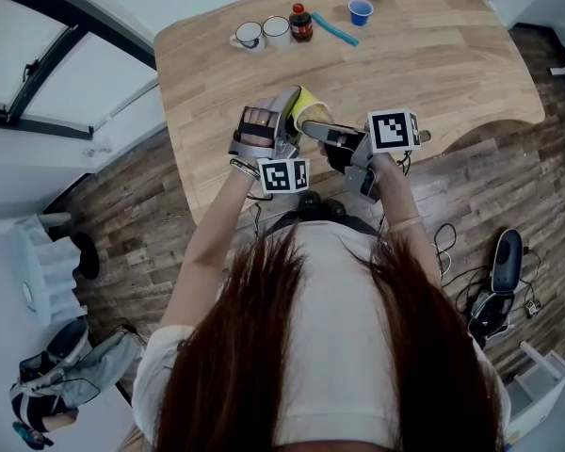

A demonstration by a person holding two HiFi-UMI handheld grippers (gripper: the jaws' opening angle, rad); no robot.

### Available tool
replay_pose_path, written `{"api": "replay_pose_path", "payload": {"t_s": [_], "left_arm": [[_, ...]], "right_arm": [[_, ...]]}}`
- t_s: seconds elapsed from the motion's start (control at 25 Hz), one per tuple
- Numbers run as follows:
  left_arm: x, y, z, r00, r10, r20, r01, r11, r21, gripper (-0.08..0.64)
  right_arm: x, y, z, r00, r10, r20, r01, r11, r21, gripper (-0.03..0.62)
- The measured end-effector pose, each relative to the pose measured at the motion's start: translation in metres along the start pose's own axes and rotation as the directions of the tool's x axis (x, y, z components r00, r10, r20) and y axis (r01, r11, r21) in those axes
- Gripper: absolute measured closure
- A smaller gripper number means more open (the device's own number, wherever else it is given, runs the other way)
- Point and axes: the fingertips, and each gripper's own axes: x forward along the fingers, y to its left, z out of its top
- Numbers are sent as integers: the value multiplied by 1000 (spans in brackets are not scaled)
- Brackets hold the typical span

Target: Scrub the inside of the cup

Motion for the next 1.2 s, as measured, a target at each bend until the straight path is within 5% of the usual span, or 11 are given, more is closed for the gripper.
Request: {"api": "replay_pose_path", "payload": {"t_s": [0.36,0.68,0.96,1.2], "left_arm": [[3,0,-10,999,-31,-39,29,999,-45,304],[6,-4,-17,990,-119,-75,104,978,-180,304],[5,-3,-18,973,-214,-89,170,919,-355,304],[4,-8,-20,949,-308,-70,230,827,-513,304]], "right_arm": [[-1,-2,-4,997,-68,-27,65,995,-81,511],[-4,-4,-6,991,-129,-42,119,975,-189,511],[-7,0,-4,988,-152,-38,137,953,-269,511],[-9,3,-2,988,-155,-28,137,934,-329,511]]}}
